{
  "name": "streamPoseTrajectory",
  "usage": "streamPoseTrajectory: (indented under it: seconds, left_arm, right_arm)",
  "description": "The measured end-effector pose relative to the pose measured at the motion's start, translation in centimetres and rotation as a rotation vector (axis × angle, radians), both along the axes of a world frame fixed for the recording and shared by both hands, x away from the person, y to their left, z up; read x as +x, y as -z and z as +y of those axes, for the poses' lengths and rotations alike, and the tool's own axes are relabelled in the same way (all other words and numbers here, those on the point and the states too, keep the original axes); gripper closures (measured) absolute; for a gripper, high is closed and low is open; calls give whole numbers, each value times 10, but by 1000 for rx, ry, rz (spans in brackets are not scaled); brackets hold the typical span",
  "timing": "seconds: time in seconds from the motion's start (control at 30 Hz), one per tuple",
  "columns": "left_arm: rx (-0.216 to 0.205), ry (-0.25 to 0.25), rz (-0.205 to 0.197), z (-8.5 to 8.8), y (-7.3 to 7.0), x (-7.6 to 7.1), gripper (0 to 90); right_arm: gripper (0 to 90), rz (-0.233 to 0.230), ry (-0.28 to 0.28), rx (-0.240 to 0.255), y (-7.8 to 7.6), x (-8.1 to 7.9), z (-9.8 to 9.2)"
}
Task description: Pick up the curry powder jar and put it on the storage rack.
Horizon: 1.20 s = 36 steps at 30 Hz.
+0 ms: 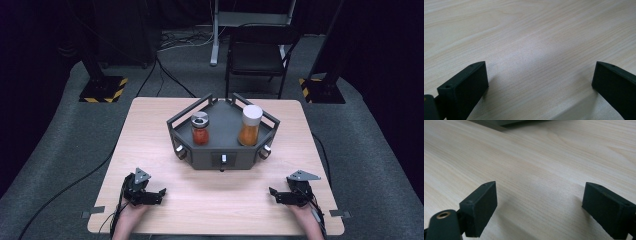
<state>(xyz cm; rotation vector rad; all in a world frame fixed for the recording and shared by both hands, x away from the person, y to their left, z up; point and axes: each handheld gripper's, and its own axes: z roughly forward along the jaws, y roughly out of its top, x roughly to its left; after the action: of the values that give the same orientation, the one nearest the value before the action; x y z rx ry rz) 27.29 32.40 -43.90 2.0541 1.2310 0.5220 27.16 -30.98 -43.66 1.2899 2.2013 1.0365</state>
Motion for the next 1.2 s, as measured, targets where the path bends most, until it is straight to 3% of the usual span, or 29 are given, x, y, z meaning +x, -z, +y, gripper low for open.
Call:
streamPoseTrajectory:
  seconds: [0.1,1.2]
  left_arm:
    - [0,0,0,0,0,0,3]
    - [0,1,1,0,0,0,3]
  right_arm:
    - [90,-8,-5,-53,-2,-4,8]
    - [71,-3,-5,-57,-2,-3,10]
